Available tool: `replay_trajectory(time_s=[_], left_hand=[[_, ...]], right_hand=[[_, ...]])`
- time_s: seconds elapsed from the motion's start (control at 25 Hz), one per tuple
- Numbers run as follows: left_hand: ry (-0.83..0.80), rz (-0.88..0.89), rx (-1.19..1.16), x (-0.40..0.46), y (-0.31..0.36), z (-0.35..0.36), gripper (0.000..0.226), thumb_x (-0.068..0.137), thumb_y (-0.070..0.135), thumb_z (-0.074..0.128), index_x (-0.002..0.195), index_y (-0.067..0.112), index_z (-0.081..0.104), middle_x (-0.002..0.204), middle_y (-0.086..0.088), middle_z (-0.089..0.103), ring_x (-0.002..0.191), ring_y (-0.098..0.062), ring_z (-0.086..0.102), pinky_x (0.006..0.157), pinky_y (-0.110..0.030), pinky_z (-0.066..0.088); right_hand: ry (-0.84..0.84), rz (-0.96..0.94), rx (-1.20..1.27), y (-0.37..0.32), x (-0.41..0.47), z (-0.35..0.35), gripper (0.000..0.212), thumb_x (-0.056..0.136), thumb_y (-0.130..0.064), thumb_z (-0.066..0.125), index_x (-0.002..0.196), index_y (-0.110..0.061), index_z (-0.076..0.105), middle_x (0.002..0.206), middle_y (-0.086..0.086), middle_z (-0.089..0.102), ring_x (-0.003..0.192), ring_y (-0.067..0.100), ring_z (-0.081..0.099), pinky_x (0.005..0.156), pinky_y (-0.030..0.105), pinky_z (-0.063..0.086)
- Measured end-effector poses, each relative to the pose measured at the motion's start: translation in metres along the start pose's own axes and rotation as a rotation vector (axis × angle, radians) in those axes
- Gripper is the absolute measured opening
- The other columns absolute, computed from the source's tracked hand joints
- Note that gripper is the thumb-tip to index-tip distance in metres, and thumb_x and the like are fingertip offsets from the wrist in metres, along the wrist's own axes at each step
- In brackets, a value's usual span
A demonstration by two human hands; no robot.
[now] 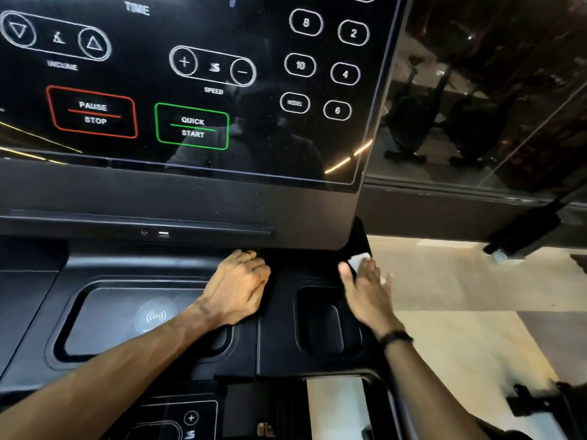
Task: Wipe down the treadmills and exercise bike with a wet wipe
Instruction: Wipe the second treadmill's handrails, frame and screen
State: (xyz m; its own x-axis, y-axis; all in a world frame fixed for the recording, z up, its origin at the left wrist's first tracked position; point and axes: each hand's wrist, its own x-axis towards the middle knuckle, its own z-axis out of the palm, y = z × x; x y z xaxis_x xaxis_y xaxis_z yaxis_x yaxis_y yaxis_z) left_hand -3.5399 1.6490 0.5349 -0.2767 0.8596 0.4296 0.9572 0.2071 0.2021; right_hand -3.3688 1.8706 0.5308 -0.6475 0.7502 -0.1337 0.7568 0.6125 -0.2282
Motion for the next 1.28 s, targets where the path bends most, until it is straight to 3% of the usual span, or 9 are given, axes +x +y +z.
replay_trajectory(time_s=[0.12,0.28,0.52,0.68,0.76,0.92,1.04,1.2,1.28], left_hand=[[-0.031,0.03,-0.025,0.0,0.002,-0.001,0.016,0.081,0.018,0.045,0.066,0.017,0.049,0.067,0.002,0.052,0.066,-0.022,0.047,0.066,-0.034,0.035],[-0.121,0.076,-0.079,0.0,0.002,-0.005,0.007,0.07,0.024,0.047,0.065,0.02,0.043,0.065,0.008,0.044,0.065,-0.014,0.034,0.068,-0.027,0.024],[-0.199,0.07,-0.028,0.017,0.03,0.008,0.019,0.063,0.034,0.049,0.059,0.024,0.033,0.056,0.013,0.038,0.057,-0.014,0.041,0.07,-0.021,0.017],[-0.203,0.109,-0.018,0.014,0.03,0.011,0.02,0.065,0.032,0.05,0.06,0.024,0.033,0.057,0.01,0.042,0.059,-0.014,0.038,0.068,-0.023,0.02],[-0.19,0.097,-0.016,0.013,0.031,0.012,0.02,0.064,0.032,0.051,0.059,0.023,0.034,0.056,0.01,0.04,0.06,-0.012,0.032,0.065,-0.024,0.023],[-0.186,0.097,-0.048,0.015,0.032,0.01,0.019,0.062,0.031,0.049,0.059,0.023,0.032,0.056,0.009,0.043,0.058,-0.017,0.042,0.063,-0.026,0.028],[-0.164,0.048,-0.073,0.012,0.032,0.005,0.016,0.06,0.03,0.048,0.056,0.021,0.035,0.054,0.007,0.043,0.054,-0.019,0.044,0.059,-0.026,0.035],[-0.114,-0.067,-0.052,0.008,0.031,0.006,0.02,0.06,0.032,0.047,0.051,0.018,0.036,0.049,0.007,0.041,0.046,-0.019,0.042,0.055,-0.023,0.023],[-0.085,-0.107,-0.06,0.009,0.031,0.007,0.02,0.06,0.032,0.047,0.051,0.018,0.035,0.048,0.006,0.04,0.044,-0.019,0.04,0.052,-0.021,0.019]], right_hand=[[-0.004,-0.229,-0.002,-0.044,-0.002,0.008,0.128,0.07,-0.087,-0.023,0.159,-0.002,0.01,0.167,0.019,0.006,0.155,0.029,0.001,0.124,0.04,-0.006],[-0.081,-0.628,-0.042,-0.007,-0.046,0.005,0.095,0.087,-0.079,-0.009,0.159,-0.017,-0.006,0.165,-0.002,-0.016,0.152,0.011,-0.018,0.124,0.03,-0.01],[-0.107,-0.059,0.228,0.019,0.005,0.0,0.107,0.085,-0.082,0.009,0.16,-0.007,0.008,0.169,0.009,0.002,0.156,0.024,-0.002,0.126,0.038,0.004],[-0.043,-0.435,0.007,0.027,-0.059,0.003,0.094,0.088,-0.078,-0.003,0.159,-0.018,-0.011,0.166,-0.002,-0.022,0.152,0.014,-0.021,0.124,0.03,-0.009],[-0.034,-0.411,0.073,0.064,-0.067,0.012,0.092,0.089,-0.081,-0.001,0.16,-0.023,-0.009,0.165,-0.012,-0.02,0.152,0.006,-0.019,0.121,0.019,-0.009],[-0.096,-0.025,0.481,0.053,0.01,0.013,0.091,0.087,-0.083,0.017,0.15,-0.02,0.034,0.158,0.001,0.033,0.15,0.02,0.025,0.12,0.028,0.019],[-0.111,-0.069,0.29,0.012,0.054,-0.001,0.085,0.096,-0.071,0.021,0.161,-0.017,0.011,0.169,0.005,0.006,0.155,0.02,0.001,0.126,0.039,0.006],[-0.096,-0.456,-0.039,0.015,-0.012,-0.006,0.095,0.086,-0.079,-0.005,0.159,-0.019,-0.013,0.166,0.001,-0.021,0.153,0.016,-0.02,0.125,0.034,-0.006],[-0.086,-0.417,-0.034,0.04,-0.036,0.004,0.103,0.081,-0.085,-0.014,0.159,-0.018,-0.014,0.165,-0.002,-0.024,0.152,0.014,-0.022,0.125,0.03,-0.005]])
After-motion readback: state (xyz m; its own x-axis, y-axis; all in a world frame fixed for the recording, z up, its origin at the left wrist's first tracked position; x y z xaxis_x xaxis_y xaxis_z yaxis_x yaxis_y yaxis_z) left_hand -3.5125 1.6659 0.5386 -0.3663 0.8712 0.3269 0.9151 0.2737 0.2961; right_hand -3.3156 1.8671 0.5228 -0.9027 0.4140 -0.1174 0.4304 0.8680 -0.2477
